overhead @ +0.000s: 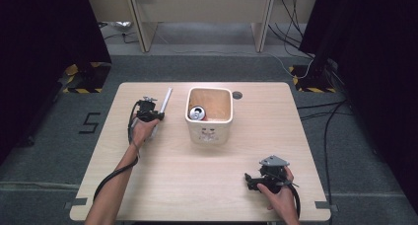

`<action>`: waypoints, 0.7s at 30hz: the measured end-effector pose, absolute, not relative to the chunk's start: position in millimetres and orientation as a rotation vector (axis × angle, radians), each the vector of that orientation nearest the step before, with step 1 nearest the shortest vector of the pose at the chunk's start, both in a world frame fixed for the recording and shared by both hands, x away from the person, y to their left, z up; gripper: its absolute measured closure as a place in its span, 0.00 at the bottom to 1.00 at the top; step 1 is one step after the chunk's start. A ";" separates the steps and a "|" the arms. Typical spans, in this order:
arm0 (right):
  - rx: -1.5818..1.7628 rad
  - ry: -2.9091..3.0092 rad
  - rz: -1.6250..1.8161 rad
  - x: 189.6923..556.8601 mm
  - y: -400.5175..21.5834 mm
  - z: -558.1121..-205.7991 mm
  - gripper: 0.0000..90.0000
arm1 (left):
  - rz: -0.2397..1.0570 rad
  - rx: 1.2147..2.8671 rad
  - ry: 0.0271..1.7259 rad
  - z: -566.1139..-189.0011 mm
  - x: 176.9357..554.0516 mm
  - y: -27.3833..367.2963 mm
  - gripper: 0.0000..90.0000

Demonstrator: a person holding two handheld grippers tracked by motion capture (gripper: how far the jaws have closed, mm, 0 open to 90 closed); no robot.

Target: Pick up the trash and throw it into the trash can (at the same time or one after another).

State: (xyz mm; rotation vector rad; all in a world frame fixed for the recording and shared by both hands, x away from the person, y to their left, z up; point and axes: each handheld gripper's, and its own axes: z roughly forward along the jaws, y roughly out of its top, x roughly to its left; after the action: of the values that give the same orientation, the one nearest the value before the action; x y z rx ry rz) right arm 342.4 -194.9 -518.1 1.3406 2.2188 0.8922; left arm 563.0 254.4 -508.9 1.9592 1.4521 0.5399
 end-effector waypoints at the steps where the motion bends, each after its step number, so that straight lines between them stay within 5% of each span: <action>1: 1.340 2.219 0.892 342.4 -194.9 -518.1 0.00 | 0.542 1.965 1.451 -508.6 563.2 254.3 0.76; 7: 1.341 2.219 0.892 342.4 -194.9 -518.1 0.00 | 0.552 1.954 1.461 -508.8 563.6 256.0 0.87; 21: 1.340 2.219 0.892 342.4 -195.0 -518.1 0.00 | 0.509 1.951 1.451 -502.9 561.9 258.7 0.88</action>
State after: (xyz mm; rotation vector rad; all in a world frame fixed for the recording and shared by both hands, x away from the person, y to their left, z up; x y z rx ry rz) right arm 342.4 -195.0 -518.1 1.3402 2.2190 0.8917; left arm 561.9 258.7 -502.9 1.9507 1.4512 0.5091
